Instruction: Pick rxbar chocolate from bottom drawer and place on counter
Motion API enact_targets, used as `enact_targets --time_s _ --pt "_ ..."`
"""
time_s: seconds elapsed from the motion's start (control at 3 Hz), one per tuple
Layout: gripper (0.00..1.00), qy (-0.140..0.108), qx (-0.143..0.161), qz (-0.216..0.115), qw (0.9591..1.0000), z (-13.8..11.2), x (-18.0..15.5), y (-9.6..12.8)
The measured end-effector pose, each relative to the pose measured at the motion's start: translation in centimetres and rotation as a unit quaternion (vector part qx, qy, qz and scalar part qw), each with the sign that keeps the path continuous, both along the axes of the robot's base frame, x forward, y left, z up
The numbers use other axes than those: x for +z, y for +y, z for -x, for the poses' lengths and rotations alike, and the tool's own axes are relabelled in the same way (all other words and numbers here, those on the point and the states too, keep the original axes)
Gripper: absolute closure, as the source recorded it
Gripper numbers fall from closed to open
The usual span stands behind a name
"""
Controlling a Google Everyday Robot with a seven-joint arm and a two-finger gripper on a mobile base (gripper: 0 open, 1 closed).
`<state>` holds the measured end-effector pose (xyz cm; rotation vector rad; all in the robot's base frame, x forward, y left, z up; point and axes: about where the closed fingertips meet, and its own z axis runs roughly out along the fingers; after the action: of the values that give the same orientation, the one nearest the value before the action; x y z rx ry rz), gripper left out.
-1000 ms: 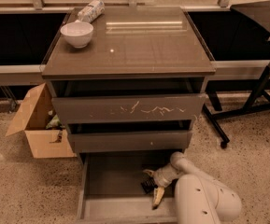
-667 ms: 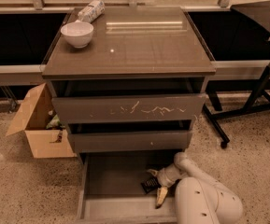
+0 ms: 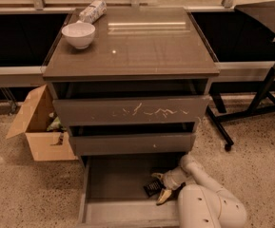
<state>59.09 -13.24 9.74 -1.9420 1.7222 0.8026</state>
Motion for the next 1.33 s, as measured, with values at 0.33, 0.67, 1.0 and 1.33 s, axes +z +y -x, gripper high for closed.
enact_targets --time_s 0.33,0.67,1.0,1.33 --pt "0.65 0.000 0.000 -0.001 1.0000 0.0 0.5 -0.1" --pt "0.89 0.000 0.000 -0.001 1.0000 0.0 1.2 -0.1" --pt "1.00 0.000 0.000 -0.001 1.0000 0.0 1.4 -0.1" --pt "1.00 -0.022 0.003 -0.048 0.9986 0.0 3.4 -0.4"
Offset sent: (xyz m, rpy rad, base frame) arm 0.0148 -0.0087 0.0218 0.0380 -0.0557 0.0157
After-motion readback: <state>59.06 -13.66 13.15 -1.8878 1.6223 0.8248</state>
